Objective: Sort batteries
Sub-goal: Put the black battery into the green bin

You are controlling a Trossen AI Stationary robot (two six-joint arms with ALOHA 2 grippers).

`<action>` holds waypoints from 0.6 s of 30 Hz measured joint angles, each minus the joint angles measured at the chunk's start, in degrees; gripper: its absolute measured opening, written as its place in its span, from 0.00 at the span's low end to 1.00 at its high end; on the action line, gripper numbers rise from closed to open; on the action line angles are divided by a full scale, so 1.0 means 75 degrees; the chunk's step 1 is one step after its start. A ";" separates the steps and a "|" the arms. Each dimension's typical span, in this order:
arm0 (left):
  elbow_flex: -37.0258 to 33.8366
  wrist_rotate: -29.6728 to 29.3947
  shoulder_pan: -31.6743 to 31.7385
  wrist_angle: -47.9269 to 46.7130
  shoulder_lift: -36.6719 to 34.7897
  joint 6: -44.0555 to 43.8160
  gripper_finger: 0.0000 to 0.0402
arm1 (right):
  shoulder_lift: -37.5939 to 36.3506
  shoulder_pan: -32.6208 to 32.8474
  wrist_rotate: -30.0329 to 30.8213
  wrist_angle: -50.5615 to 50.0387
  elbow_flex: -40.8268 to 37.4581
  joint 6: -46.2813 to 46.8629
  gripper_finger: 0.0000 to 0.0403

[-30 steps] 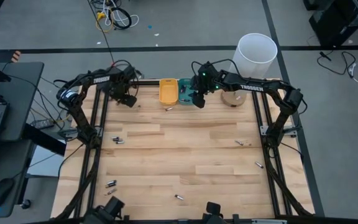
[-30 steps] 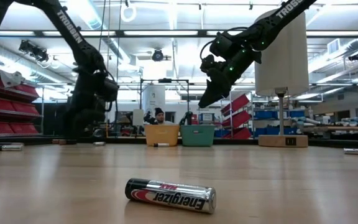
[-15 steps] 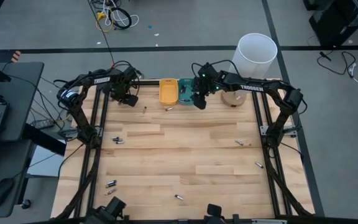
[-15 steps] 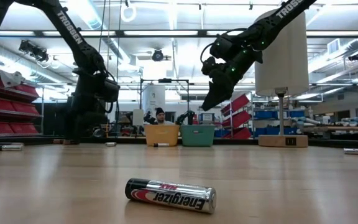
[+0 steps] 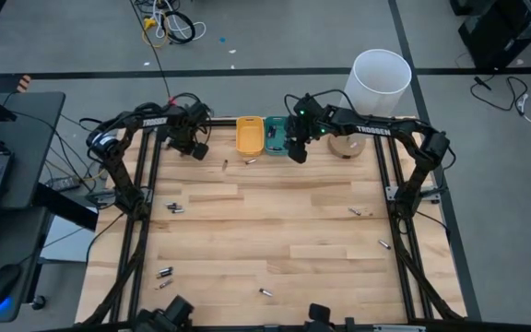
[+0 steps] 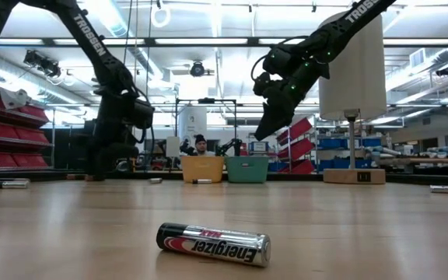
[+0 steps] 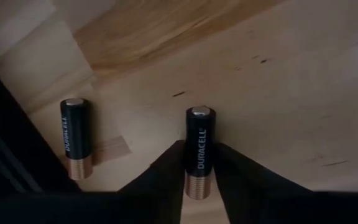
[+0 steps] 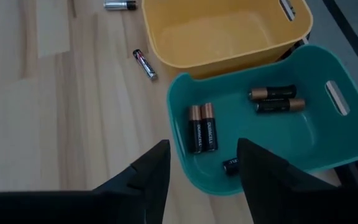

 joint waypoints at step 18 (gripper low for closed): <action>-0.0038 0.0392 -0.1190 0.0984 -0.1584 -0.0530 0.13 | -0.0210 0.0000 -0.0180 -0.1046 0.0000 0.0151 0.39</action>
